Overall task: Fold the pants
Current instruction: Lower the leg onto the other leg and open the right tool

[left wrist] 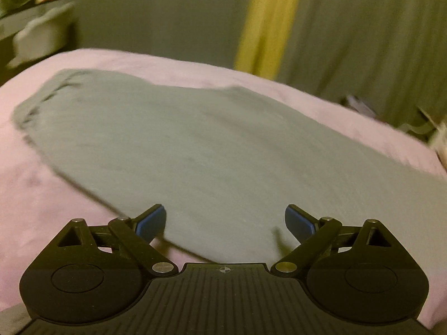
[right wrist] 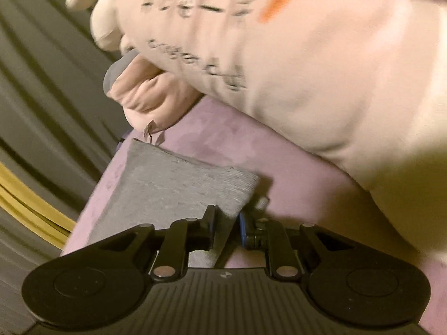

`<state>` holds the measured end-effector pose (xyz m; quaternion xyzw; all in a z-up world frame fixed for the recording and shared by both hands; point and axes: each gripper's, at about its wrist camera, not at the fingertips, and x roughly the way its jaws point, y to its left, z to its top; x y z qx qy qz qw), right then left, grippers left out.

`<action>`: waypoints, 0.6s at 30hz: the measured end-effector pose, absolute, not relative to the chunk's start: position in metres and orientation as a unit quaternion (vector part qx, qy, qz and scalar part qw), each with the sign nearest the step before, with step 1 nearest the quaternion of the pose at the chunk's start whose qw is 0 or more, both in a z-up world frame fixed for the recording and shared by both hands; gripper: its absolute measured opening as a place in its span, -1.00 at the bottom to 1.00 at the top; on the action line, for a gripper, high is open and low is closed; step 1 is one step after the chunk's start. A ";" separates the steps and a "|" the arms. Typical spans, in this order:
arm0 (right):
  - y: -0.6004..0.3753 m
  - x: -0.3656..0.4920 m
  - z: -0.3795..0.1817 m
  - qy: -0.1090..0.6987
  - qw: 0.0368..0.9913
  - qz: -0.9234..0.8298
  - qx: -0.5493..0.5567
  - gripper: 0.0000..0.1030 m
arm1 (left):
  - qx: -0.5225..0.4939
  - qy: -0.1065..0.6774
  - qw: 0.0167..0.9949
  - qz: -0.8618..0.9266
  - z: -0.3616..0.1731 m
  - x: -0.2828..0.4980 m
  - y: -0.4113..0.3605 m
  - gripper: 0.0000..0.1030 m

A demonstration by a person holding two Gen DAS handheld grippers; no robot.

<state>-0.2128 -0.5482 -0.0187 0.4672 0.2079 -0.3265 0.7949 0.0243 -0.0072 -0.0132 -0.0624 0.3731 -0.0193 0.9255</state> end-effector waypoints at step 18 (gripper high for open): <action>-0.539 -0.203 -0.029 0.186 0.798 -0.290 0.495 0.07 | -0.015 0.399 0.917 -0.014 -0.042 0.034 -0.025 1.00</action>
